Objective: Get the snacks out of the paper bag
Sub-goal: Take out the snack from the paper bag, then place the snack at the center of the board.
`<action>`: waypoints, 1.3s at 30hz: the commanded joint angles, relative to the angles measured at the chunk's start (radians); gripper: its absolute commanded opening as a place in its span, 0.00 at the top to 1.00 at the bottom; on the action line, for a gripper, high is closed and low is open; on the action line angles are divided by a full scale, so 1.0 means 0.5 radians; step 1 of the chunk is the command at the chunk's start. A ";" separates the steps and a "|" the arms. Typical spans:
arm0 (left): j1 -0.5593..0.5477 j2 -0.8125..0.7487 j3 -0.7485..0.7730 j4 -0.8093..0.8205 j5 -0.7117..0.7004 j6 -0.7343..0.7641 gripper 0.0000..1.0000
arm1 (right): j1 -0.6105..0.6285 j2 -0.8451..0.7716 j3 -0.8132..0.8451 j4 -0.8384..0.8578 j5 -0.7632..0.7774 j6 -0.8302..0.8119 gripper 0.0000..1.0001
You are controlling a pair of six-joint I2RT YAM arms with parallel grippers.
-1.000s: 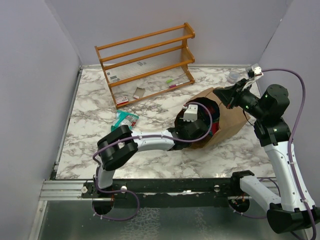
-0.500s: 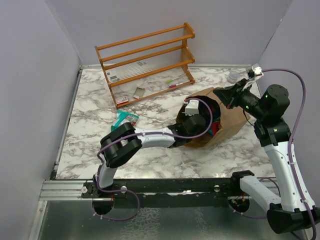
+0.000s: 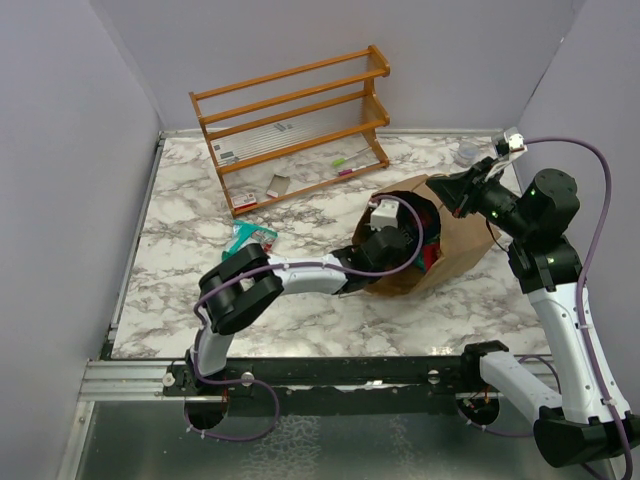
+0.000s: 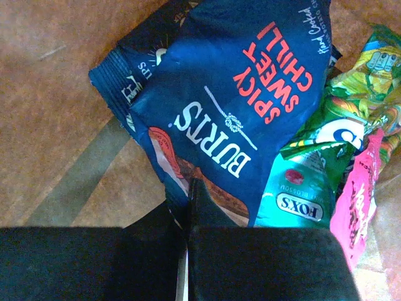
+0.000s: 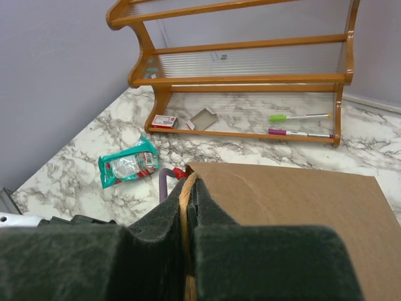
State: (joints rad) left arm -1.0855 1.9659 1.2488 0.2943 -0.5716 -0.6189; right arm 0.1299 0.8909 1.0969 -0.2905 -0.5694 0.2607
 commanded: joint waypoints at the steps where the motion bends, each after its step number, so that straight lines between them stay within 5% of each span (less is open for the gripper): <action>1: 0.012 -0.182 -0.004 -0.040 0.238 0.026 1.00 | 0.004 -0.038 0.034 0.032 0.054 -0.010 0.98; 11: 0.012 -0.883 -0.352 0.022 0.813 0.160 1.00 | 0.004 -0.058 0.002 0.038 0.109 -0.031 0.98; 24: 0.012 -2.024 -0.642 -0.174 0.922 0.819 1.00 | 0.004 -0.096 0.001 0.026 0.179 -0.041 0.98; 32: 0.012 -2.411 -0.773 -0.318 0.454 0.941 1.00 | 0.004 -0.084 -0.006 0.038 0.169 -0.028 0.98; 39: 0.015 -2.449 -0.903 -0.358 -0.506 0.722 1.00 | 0.004 -0.077 -0.008 0.041 0.159 -0.019 0.98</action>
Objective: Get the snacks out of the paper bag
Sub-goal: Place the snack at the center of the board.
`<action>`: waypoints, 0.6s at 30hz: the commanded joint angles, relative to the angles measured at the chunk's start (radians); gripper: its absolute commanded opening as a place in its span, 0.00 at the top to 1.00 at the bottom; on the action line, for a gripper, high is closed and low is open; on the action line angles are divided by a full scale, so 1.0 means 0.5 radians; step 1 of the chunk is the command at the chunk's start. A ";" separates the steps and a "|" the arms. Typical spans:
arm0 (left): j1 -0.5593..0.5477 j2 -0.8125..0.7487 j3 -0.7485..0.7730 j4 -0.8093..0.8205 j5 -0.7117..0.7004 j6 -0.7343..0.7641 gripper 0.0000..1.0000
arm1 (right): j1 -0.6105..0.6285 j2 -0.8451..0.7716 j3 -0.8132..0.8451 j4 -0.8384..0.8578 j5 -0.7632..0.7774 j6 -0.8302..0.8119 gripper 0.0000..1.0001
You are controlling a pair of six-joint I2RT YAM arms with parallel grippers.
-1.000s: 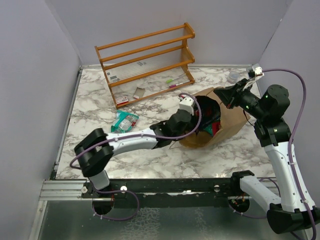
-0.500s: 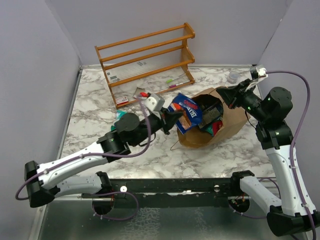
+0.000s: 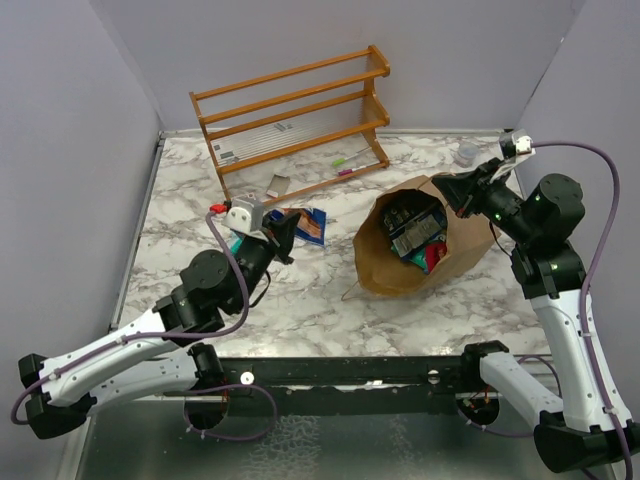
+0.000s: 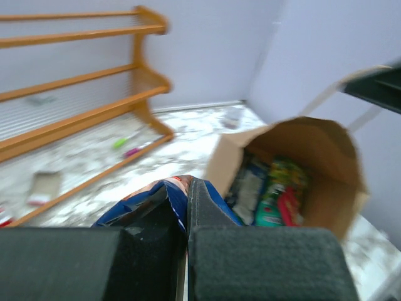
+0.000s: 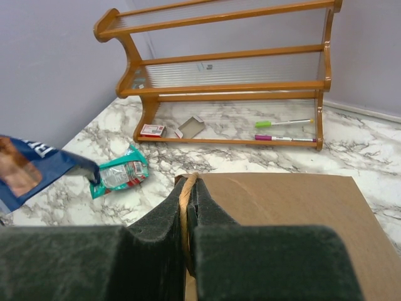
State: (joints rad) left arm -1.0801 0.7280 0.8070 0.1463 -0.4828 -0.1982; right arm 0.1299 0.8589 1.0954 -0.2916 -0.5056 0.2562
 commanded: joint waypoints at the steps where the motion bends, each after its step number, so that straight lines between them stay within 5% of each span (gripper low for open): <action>1: 0.010 0.059 -0.002 -0.128 -0.785 -0.172 1.00 | 0.004 -0.015 -0.004 0.043 0.032 -0.011 0.98; 5: 0.157 0.226 0.051 -0.346 -0.829 -0.391 1.00 | 0.004 -0.005 0.002 0.043 0.022 -0.012 0.98; 18: 1.064 0.974 0.323 -0.495 0.453 -0.820 1.00 | 0.004 0.011 0.018 0.043 -0.011 -0.013 0.98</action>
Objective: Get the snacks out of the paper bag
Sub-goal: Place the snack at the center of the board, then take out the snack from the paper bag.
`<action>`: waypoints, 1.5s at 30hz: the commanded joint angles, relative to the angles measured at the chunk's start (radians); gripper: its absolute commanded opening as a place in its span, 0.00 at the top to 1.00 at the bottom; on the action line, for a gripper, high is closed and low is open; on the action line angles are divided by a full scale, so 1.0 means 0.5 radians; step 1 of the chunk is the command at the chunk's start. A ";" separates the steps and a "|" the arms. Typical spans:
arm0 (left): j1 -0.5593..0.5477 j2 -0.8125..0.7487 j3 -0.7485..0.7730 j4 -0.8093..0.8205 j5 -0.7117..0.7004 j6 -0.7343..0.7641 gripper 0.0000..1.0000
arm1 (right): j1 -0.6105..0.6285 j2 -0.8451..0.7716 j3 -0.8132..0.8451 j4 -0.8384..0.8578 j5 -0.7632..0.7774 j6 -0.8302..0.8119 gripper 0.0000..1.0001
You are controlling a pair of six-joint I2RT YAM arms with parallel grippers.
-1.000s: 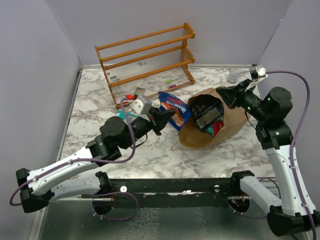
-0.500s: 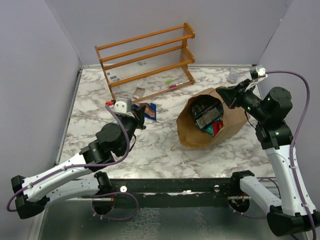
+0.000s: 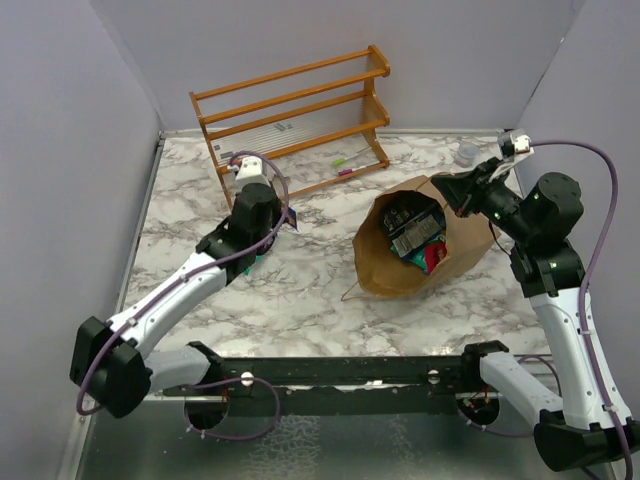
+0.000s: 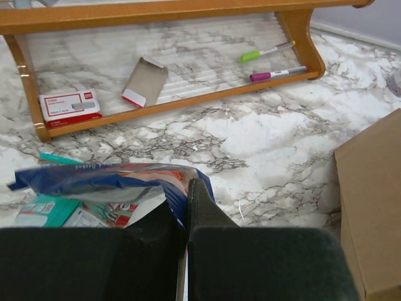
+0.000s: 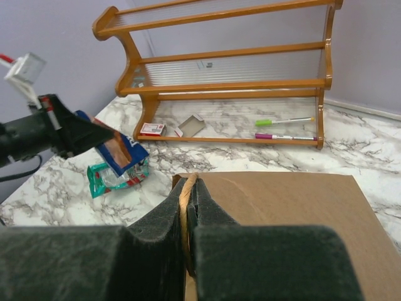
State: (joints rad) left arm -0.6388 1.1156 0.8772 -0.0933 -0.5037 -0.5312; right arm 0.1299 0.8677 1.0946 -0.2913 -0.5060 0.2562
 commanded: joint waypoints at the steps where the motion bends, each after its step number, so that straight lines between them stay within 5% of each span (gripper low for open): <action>1: 0.216 0.262 0.218 0.001 0.578 -0.166 1.00 | 0.004 -0.004 0.020 0.044 -0.009 -0.013 0.98; 8: 0.338 0.592 0.281 0.092 0.841 -0.136 1.00 | 0.003 0.017 0.034 0.047 -0.027 -0.012 0.98; 14: 0.525 0.514 -0.002 -0.010 0.693 -0.250 1.00 | 0.004 0.010 0.013 0.048 -0.027 -0.014 0.98; 21: 0.615 0.257 -0.266 0.006 0.880 -0.307 0.37 | 0.004 0.036 -0.002 0.083 -0.054 0.004 0.98; 32: 0.597 -0.116 -0.307 0.131 1.158 -0.348 0.12 | 0.004 0.016 -0.011 0.082 -0.048 0.013 0.98; 39: 0.350 -0.127 -0.397 0.309 1.159 -0.428 0.12 | 0.004 0.003 -0.014 0.067 -0.054 0.018 0.98; 45: -0.125 -0.175 -0.365 0.480 0.851 -0.397 0.21 | 0.004 0.006 -0.023 0.076 -0.059 0.025 0.98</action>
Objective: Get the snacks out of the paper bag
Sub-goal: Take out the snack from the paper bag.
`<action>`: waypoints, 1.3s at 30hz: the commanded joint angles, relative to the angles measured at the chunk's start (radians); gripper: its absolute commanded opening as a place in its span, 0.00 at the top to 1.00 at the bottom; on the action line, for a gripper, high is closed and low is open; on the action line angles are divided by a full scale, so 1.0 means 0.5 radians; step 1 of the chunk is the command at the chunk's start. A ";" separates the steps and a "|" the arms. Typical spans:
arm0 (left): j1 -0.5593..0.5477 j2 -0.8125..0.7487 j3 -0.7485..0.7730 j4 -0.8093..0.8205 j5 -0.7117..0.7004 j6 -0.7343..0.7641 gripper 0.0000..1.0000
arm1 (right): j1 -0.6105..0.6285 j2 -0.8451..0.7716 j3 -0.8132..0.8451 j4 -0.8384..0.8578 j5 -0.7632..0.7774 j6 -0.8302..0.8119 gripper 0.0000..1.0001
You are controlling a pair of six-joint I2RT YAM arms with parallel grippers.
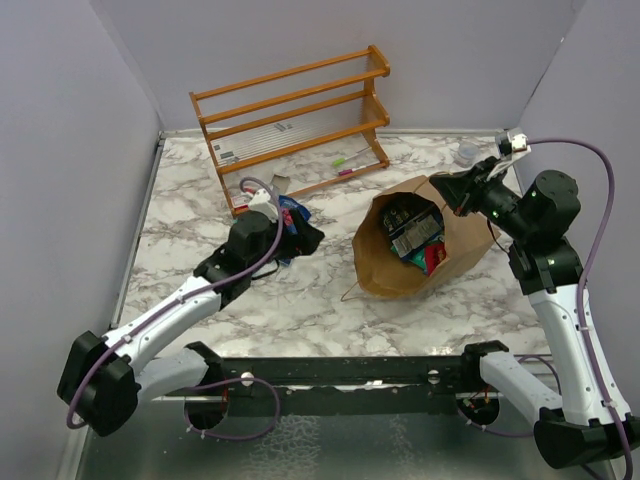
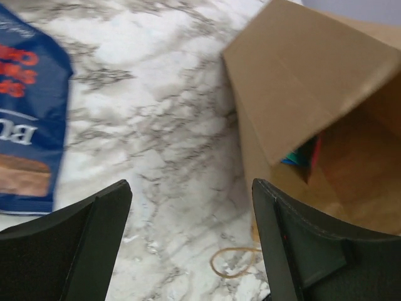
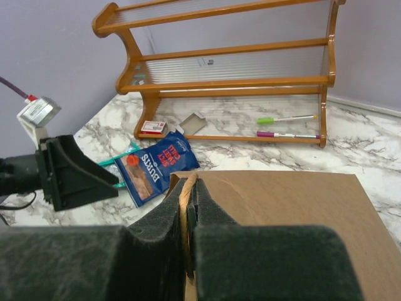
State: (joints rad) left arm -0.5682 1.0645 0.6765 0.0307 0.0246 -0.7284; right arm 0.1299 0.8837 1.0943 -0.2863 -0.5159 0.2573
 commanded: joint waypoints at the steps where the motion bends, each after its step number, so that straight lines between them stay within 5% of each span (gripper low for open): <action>1: -0.365 -0.070 0.044 0.253 -0.298 0.017 0.22 | 0.004 -0.028 -0.025 0.071 -0.041 0.025 0.98; 6: -0.873 0.018 0.053 0.357 -0.779 0.081 0.28 | 0.004 -0.030 -0.035 0.074 -0.046 0.031 0.98; 10: -1.146 0.375 0.214 0.473 -0.788 0.105 0.33 | 0.004 -0.032 -0.032 0.070 -0.040 0.025 0.98; 16: -1.168 0.790 0.488 0.456 -0.608 0.082 0.37 | 0.004 -0.045 -0.029 0.060 -0.049 0.035 0.98; 26: -1.175 1.243 0.930 0.103 -1.057 -0.142 0.43 | 0.004 -0.052 -0.035 0.077 -0.066 0.053 0.98; 33: -1.177 1.483 1.018 0.263 -1.157 -0.192 0.38 | 0.004 -0.049 -0.044 0.079 -0.064 0.050 0.98; 39: -1.160 1.625 0.944 0.710 -1.102 -0.161 0.35 | 0.004 -0.051 -0.041 0.073 -0.059 0.048 0.98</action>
State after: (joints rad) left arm -1.1522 1.8439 1.1545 0.2111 -0.4965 -0.7994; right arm 0.1299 0.8730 1.0779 -0.2836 -0.5331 0.2764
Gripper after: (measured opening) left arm 0.643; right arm 0.019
